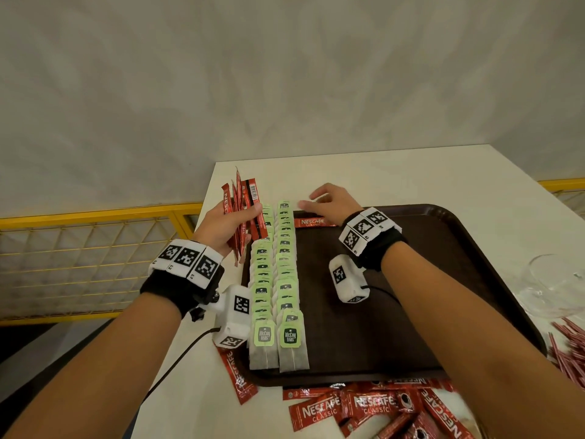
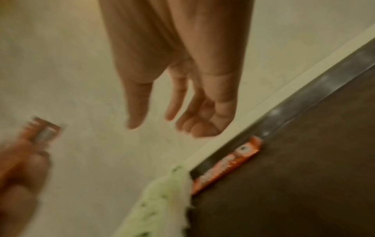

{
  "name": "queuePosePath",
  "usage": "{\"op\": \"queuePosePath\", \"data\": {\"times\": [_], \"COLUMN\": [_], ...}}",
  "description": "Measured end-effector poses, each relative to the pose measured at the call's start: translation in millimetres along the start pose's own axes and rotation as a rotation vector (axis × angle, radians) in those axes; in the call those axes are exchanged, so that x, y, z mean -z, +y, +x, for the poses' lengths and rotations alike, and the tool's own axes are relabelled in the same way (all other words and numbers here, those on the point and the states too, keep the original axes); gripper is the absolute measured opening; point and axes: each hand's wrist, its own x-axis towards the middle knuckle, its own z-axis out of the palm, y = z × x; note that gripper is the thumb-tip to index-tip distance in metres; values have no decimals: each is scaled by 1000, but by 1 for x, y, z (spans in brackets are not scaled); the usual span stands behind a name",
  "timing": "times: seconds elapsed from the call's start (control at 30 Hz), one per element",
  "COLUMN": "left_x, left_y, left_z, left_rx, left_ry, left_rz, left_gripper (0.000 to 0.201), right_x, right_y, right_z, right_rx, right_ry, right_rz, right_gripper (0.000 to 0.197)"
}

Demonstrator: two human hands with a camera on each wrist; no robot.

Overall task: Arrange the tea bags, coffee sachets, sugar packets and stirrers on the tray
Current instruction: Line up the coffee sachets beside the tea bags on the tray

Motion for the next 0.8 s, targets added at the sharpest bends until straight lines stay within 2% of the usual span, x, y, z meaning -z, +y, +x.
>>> {"op": "queuePosePath", "data": {"times": [0.1,0.17,0.23,0.3,0.4,0.47,0.6,0.7,0.8], "left_x": [-9,-16,-20,-20,-12,-8,-10,-10,-8], "left_y": [1,2,3,5,9,10,8,6,2], "left_z": [-1,-5,-7,-9,-9,-10,-14,-14,-10], "left_rx": [2,-5,-16,-29,-18,6,34,0,-25], "left_ry": [-17,-39,-49,-33,12,0,-51,-60,-40], "left_rz": [-66,-89,-98,-91,-157,-180,-154,-184,-111], "left_gripper": [28,26,20,7,8,9,11,11,17], "right_x": [-11,-21,-26,-26,-19,-14,-13,-10,-7], "right_y": [-27,-34,-35,-33,-27,-24,-18,-12,-9], "right_z": [-21,-29,-31,-31,-31,-33,-32,-30,-32], "right_rx": [57,100,121,143,252,349,482,524,516], "right_ry": [-347,-449,-433,-351,-168,-105,-92,-74,-48], "right_rz": [73,69,119,136,-39,-218,-370,-391,-362], "right_gripper": [27,20,20,22,28,34,40,42,41]}}
